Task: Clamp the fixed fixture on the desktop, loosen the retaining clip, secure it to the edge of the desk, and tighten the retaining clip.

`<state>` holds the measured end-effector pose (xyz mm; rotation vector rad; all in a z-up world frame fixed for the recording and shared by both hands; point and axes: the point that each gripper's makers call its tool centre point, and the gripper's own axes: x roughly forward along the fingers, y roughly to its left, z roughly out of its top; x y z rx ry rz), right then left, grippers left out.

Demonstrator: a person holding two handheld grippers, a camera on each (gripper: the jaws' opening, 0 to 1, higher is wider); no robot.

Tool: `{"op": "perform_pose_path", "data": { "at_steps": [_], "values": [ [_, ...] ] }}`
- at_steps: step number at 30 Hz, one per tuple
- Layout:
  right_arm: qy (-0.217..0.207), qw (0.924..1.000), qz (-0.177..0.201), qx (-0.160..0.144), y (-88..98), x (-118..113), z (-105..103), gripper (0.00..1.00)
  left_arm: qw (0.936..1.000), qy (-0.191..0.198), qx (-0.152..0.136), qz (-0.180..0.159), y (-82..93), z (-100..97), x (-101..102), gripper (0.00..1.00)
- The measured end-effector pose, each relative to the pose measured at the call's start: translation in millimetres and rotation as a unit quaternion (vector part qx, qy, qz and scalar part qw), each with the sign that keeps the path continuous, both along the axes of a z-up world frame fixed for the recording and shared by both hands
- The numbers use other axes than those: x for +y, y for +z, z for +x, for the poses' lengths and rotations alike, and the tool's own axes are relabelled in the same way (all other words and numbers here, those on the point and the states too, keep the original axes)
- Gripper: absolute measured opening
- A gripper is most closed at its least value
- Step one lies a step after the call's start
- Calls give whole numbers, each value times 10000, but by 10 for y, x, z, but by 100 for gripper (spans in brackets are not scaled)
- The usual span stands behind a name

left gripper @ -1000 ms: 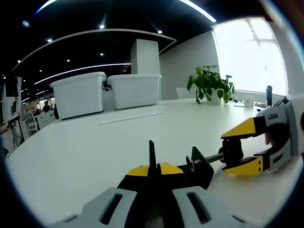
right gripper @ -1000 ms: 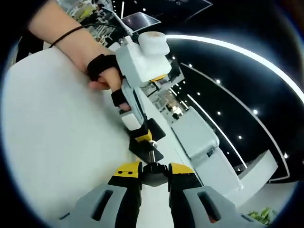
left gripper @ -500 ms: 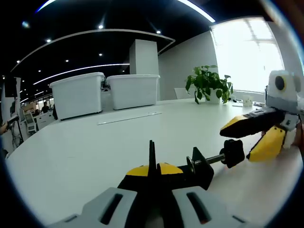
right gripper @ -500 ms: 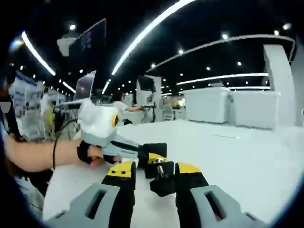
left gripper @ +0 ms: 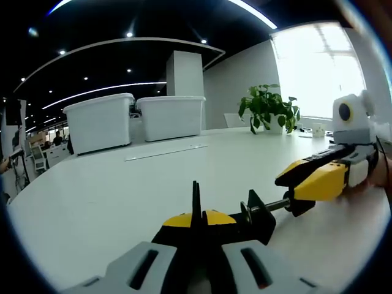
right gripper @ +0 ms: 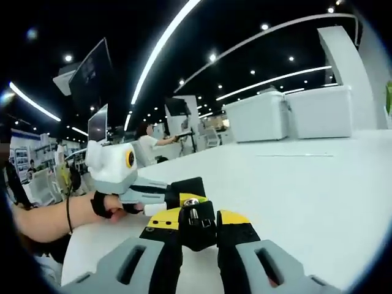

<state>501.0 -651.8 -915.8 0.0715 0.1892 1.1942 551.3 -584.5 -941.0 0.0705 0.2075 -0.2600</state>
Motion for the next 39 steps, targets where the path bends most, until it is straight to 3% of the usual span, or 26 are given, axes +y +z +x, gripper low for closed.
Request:
{"op": "perform_pose_path", "data": {
  "at_steps": [4, 7, 10, 12, 21, 26, 30, 34, 39],
  "values": [
    [-19, 9998, -102, -186, 3, 6, -11, 20, 10000, 0, 0, -2, 1, 8, 5, 5],
    [-13, 9954, -387, -871, 23, 17, -30, 20, 10000, 2, -1, 0, 1, 11, 7, 5],
    [-12, 9799, -746, -1848, 45, 50, -73, 20, 10000, 12, -1, 0, 2, 18, 15, 5],
    [-12, 9711, -884, -2216, 48, 67, -83, 20, 10000, 15, -1, 2, 3, 20, 19, 5],
    [-14, 9685, -924, -2313, 47, 83, -49, 20, 10000, 18, -3, 3, 0, 14, 17, 5],
    [-2, 9537, -1113, -2794, 48, 97, -75, 20, 10000, 22, -2, 2, -2, 7, 15, 5],
    [8, 9556, -1083, -2742, 54, 90, -65, 20, 10000, 23, -4, 4, -1, 8, 16, 5],
    [10, 9505, -1143, -2891, 54, 97, -72, 20, 10000, 23, -2, 2, 1, 18, 21, 5],
    [-27, 9356, -1333, -3269, 48, 110, -100, 20, 10000, 18, -2, 1, 2, 23, 23, 5]
  ]
}}
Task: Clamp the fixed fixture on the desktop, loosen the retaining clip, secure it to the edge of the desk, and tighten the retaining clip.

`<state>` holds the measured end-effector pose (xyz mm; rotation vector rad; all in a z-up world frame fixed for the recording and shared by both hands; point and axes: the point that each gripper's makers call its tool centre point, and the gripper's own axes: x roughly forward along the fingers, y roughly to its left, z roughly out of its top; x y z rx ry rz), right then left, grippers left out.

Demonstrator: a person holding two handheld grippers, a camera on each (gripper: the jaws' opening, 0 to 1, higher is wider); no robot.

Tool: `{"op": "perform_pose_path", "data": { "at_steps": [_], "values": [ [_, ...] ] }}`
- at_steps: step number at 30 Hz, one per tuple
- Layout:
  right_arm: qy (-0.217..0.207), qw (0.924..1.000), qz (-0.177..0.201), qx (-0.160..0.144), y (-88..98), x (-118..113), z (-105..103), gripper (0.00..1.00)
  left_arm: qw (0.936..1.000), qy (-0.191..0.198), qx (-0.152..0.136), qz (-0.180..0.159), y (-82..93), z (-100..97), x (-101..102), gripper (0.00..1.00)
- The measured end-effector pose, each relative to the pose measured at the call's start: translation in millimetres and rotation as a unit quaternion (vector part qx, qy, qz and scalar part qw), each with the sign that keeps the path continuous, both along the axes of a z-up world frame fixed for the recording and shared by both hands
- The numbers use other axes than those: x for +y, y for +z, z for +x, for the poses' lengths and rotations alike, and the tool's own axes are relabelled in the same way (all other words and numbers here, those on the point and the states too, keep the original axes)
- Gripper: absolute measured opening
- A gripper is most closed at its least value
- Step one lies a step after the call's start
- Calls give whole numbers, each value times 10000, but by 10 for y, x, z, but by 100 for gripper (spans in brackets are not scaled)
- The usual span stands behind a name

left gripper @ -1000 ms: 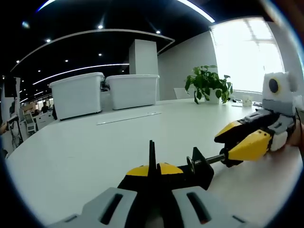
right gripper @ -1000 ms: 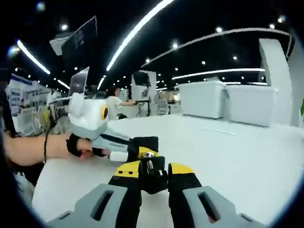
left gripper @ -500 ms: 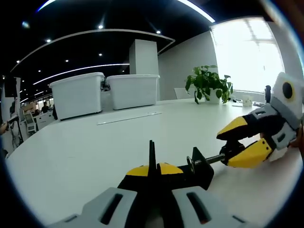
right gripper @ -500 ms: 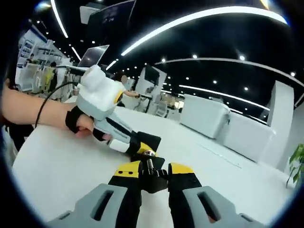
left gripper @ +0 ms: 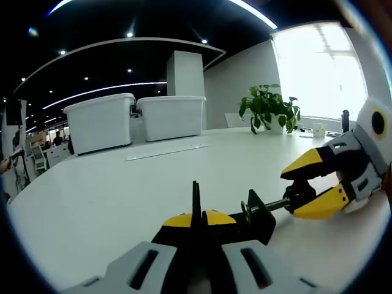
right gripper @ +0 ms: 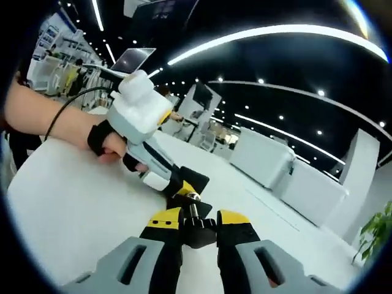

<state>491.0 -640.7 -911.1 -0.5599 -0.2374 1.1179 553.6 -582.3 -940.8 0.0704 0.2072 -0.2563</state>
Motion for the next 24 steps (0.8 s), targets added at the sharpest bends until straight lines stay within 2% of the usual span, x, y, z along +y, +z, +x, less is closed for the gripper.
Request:
{"op": "perform_pose_path", "data": {
  "at_steps": [6, 10, 16, 24],
  "values": [
    [-15, 9996, -115, -261, -5, 4, -17, 20, 10000, -1, 0, 1, -1, -3, -2, 5],
    [-36, 9995, -157, -287, -8, 2, -10, 20, 10000, 1, -3, 3, -1, -1, -1, 5],
    [-56, 9927, -544, -1072, -25, 22, -59, 20, 10000, 5, 1, 0, -5, -9, -4, 5],
    [-52, 9915, -584, -1165, -26, 25, -55, 20, 10000, 6, -1, 1, -6, -14, -6, 5]
  ]
}}
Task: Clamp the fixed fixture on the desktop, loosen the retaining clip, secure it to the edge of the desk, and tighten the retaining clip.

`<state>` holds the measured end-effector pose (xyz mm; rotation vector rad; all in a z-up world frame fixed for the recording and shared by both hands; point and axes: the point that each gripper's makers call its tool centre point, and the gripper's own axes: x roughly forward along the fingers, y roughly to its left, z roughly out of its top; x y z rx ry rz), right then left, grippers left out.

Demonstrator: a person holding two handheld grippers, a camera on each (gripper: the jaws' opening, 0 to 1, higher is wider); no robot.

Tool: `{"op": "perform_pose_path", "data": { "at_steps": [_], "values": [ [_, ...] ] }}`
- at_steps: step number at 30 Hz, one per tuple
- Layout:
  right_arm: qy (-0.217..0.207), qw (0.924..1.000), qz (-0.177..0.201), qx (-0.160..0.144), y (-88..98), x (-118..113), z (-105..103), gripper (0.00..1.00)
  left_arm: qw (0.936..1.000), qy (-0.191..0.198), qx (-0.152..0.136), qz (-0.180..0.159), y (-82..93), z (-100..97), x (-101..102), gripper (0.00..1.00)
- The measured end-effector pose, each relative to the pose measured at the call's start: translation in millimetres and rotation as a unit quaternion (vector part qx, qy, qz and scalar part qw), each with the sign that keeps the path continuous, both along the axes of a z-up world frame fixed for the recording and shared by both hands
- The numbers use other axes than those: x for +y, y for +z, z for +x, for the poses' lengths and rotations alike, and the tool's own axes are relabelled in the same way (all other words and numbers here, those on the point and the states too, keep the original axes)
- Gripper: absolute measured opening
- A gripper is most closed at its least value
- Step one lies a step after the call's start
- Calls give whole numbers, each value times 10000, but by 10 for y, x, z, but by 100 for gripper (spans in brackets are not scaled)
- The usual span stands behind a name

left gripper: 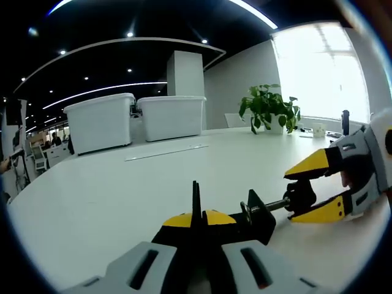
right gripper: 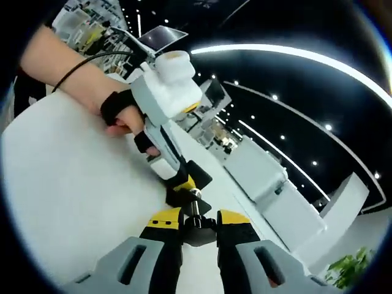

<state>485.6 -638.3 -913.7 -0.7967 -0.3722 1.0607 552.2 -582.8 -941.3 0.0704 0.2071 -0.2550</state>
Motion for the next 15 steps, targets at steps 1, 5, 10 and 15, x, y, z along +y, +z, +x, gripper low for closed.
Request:
{"op": "perform_pose_path", "data": {
  "at_steps": [1, 5, 10, 15],
  "values": [
    [5, 10000, -4, -17, -1, 1, 1, 20, 10000, -1, 0, -1, 0, 1, 0, 5],
    [5, 9999, -78, -151, -7, 5, -3, 20, 10000, -1, 0, 0, 0, 7, 3, 5],
    [-18, 9992, -194, -354, -12, 6, -10, 20, 10000, -2, -1, -1, 0, 6, 1, 5],
    [-49, 9967, -387, -712, -18, 10, -13, 20, 10000, 1, -1, -4, 2, 6, 1, 5]
  ]
}}
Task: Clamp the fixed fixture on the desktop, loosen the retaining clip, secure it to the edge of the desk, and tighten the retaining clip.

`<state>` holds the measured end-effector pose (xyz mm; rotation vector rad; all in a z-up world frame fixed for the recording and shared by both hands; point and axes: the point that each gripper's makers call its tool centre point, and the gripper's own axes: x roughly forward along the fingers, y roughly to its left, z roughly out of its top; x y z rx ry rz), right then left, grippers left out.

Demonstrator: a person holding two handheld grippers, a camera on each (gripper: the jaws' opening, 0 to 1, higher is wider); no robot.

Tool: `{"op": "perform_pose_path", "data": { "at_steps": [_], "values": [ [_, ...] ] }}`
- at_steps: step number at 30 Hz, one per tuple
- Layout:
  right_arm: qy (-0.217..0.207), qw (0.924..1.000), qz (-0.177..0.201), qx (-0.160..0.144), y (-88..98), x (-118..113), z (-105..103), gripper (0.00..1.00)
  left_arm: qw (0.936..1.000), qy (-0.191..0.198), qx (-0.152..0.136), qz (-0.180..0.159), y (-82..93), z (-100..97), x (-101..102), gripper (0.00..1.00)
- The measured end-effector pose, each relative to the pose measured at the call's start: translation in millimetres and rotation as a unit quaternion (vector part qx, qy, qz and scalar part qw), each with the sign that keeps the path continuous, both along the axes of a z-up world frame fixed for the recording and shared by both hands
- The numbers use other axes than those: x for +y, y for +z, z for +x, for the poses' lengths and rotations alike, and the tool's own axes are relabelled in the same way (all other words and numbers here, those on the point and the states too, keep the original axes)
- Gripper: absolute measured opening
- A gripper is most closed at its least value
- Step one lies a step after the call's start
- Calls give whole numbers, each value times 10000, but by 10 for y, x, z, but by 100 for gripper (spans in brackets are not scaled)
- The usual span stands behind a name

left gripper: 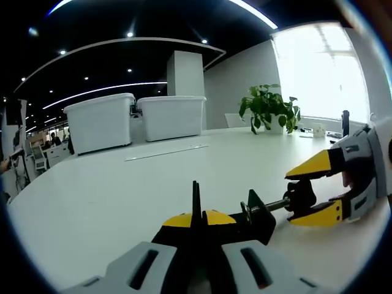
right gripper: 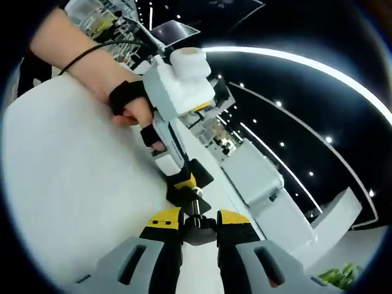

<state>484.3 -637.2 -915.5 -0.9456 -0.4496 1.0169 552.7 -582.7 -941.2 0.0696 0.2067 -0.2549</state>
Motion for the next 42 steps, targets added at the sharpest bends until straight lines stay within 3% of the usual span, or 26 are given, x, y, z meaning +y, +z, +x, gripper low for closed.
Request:
{"op": "perform_pose_path", "data": {
  "at_steps": [2, 8, 15, 21, 23, 25, 26, 28, 29, 30, 32, 35, 37, 40, 41, 42],
  "values": [
    [-36, 9994, -169, -288, -14, 7, -3, 20, 10000, 5, 1, -1, 1, 1, 1, 5],
    [-24, 9996, -125, -234, -7, 7, 6, 20, 10000, 9, 1, 0, 3, 2, 2, 5],
    [-29, 9987, -247, -443, -10, 10, -1, 20, 10000, 10, 0, -1, 2, -5, 0, 5],
    [-25, 9987, -250, -439, -8, 8, 5, 20, 10000, 10, 1, -3, 1, -5, 3, 5],
    [21, 9998, -110, -165, -8, 5, 8, 20, 10000, 10, 1, -2, 1, -5, 3, 5],
    [-15, 9983, 234, 530, 8, -12, 30, 20, 10000, 1, -1, -1, 1, -5, 0, 5],
    [20, 9930, 550, 1047, 38, -16, 31, 22, 10000, -4, -2, -1, 1, -6, -2, 5],
    [94, 9713, 1218, 2043, 149, -47, 57, 28, 10000, -18, -5, 3, 1, -7, -6, 5],
    [142, 9546, 1564, 2532, 213, -67, 74, 29, 10000, -19, -3, 0, 1, -5, -6, 5],
    [200, 9291, 1965, 3125, 290, -105, 98, 29, 10000, -21, -4, 0, 1, -4, -5, 5],
    [223, 8852, 2443, 3953, 341, -171, 164, 29, 10000, -22, -6, 1, 0, -9, -8, 5],
    [175, 8444, 2678, 4637, 286, -241, 250, 28, 10000, -23, -6, 2, 1, -10, -8, 5],
    [121, 8354, 2683, 4796, 227, -264, 271, 26, 10000, -24, -6, 3, 2, -8, -8, 5],
    [116, 8332, 2480, 4941, 113, -211, 188, 26, 10000, -26, -6, 3, 2, -9, -10, 5],
    [88, 8364, 2362, 4945, 67, -195, 161, 25, 10000, -26, -7, 4, 2, -11, -11, 5],
    [34, 8470, 2241, 4820, 38, -191, 161, 24, 10000, -32, -5, 0, 2, -14, -15, 5]
  ]
}}
